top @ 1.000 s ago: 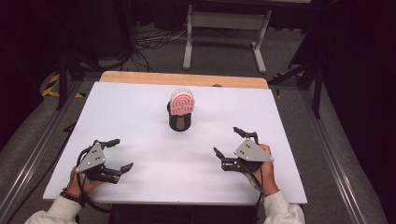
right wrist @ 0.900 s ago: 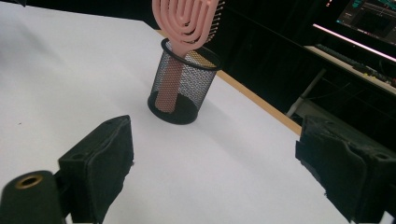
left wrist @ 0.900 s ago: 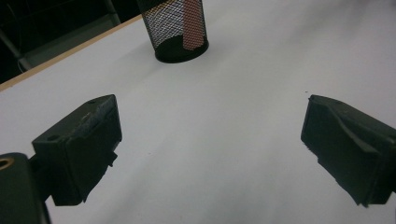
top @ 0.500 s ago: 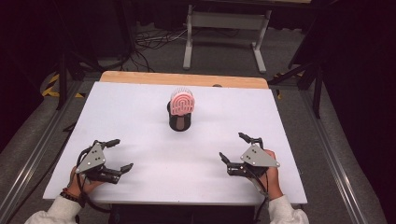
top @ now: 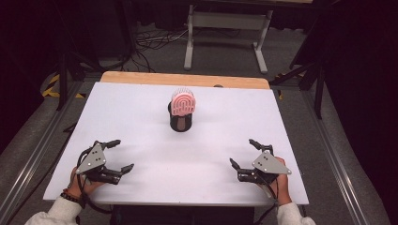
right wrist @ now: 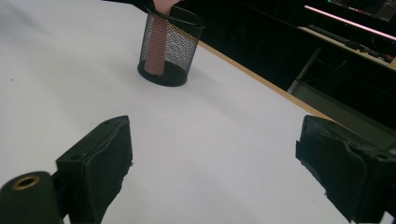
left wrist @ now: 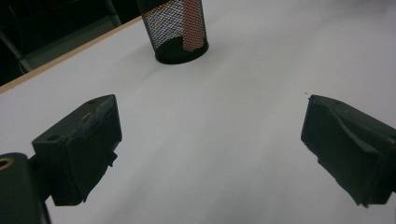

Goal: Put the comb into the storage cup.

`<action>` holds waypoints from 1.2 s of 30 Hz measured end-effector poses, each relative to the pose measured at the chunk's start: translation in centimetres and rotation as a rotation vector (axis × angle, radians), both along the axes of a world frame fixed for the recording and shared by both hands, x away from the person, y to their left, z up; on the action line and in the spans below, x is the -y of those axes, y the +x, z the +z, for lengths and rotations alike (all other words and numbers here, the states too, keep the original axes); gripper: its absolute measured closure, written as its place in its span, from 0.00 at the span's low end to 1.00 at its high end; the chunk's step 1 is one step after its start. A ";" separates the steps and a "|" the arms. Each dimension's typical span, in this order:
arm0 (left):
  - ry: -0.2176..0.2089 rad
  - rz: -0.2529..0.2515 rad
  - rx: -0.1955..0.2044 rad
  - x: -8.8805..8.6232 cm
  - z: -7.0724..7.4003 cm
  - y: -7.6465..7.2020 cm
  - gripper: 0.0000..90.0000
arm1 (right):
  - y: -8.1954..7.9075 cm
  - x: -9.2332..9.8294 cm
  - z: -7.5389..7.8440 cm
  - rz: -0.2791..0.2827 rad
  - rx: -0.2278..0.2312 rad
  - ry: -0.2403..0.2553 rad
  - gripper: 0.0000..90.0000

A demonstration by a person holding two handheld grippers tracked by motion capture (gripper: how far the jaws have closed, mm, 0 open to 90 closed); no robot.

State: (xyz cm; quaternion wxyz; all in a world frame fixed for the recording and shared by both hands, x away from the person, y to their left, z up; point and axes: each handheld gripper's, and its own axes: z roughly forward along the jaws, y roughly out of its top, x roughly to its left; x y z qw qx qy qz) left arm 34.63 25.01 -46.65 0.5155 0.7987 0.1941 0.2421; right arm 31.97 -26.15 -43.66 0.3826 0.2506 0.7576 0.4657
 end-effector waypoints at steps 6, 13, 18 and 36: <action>-0.003 0.002 -0.002 0.0 0.0 0.1 0.07 | -0.4 1.1 -0.7 -0.010 -0.009 0.011 0.12; -0.006 0.004 -0.003 0.0 0.1 0.1 0.07 | -0.8 2.3 -1.5 -0.017 -0.015 0.014 0.12; -0.005 0.001 -0.003 0.0 0.0 0.0 0.07 | -0.4 2.6 -1.8 -0.019 -0.032 0.041 0.12; 0.000 -0.015 0.001 0.1 0.1 -0.3 0.07 | -0.8 1.9 -1.2 -0.008 -0.004 0.048 0.12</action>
